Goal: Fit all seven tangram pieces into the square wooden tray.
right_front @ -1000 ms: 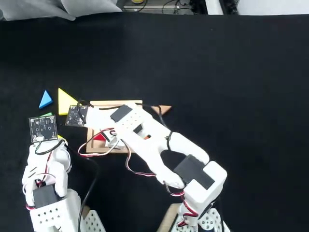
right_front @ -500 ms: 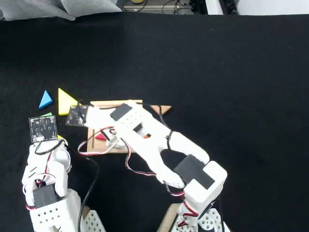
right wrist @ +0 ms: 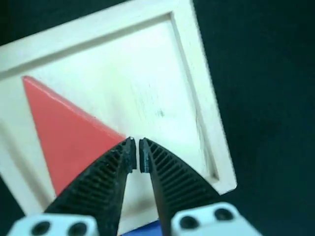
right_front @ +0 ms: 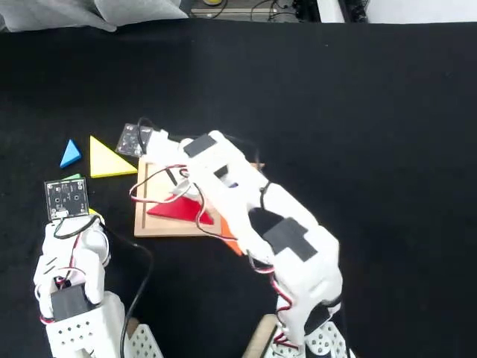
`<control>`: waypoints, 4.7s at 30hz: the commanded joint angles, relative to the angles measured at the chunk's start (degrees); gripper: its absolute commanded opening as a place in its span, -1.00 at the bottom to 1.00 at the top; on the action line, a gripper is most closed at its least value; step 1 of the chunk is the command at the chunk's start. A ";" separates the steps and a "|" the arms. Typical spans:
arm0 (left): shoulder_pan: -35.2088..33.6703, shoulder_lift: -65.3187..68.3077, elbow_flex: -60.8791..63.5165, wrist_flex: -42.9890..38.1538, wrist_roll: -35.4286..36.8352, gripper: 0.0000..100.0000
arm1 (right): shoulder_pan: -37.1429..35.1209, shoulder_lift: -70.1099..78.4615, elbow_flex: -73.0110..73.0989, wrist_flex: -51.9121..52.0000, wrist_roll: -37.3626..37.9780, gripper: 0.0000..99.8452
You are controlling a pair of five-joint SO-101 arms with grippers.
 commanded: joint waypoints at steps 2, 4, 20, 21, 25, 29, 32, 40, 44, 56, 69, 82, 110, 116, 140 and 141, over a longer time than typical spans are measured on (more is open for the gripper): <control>0.13 -0.35 1.01 -1.23 0.26 -0.94 | 1.14 1.27 -4.35 -1.05 -0.53 -0.98; 0.13 -0.35 1.01 -1.23 0.26 -0.94 | 1.14 1.27 -4.35 -0.97 -0.53 -0.98; 0.13 -0.35 1.01 -1.23 0.26 -0.94 | 0.70 1.27 -4.18 8.79 -0.44 -0.98; 0.13 -0.35 1.01 -1.23 0.26 -0.94 | 0.53 1.27 -4.18 8.79 -0.44 -0.98; 0.13 -0.35 1.01 -1.23 0.26 -0.94 | -1.93 1.36 -4.09 8.79 -0.44 -0.98; 0.13 -0.35 1.01 -1.23 0.26 -0.94 | -4.40 1.27 -4.26 9.49 -0.44 -0.98; 0.13 -0.35 1.01 -1.23 0.26 -0.94 | -4.84 1.27 -4.53 11.43 -0.44 -0.98; 0.04 -0.35 1.01 -1.23 0.26 -0.94 | -2.02 -4.62 -6.02 16.88 -0.44 -0.98; 0.04 -0.35 1.01 -1.23 0.26 -0.94 | -0.53 -10.51 -5.85 14.95 -0.53 -0.98; 0.04 -0.35 1.01 -1.23 0.26 -0.94 | 0.44 -1.19 -1.10 -4.48 -7.74 -0.98; 0.13 -0.35 1.01 -1.23 0.26 -0.94 | -3.08 0.66 -0.40 2.29 -7.65 -0.98; 0.13 -0.35 1.01 -1.23 0.26 -0.94 | -0.09 -5.23 -4.88 10.37 -8.97 -0.98; 0.13 -0.35 1.01 -1.23 0.26 -0.94 | 13.01 -0.40 -8.31 11.96 -43.69 -0.64; 0.13 -0.35 1.01 -1.23 0.26 -0.94 | 12.84 3.12 -17.36 18.46 -44.22 -0.63; 0.13 -0.35 1.01 -1.32 0.26 -0.94 | 9.58 10.42 -19.65 17.41 -43.96 -0.84; 0.13 -0.35 1.01 -1.32 0.26 -0.94 | 9.58 10.42 -19.65 17.58 -43.96 -0.90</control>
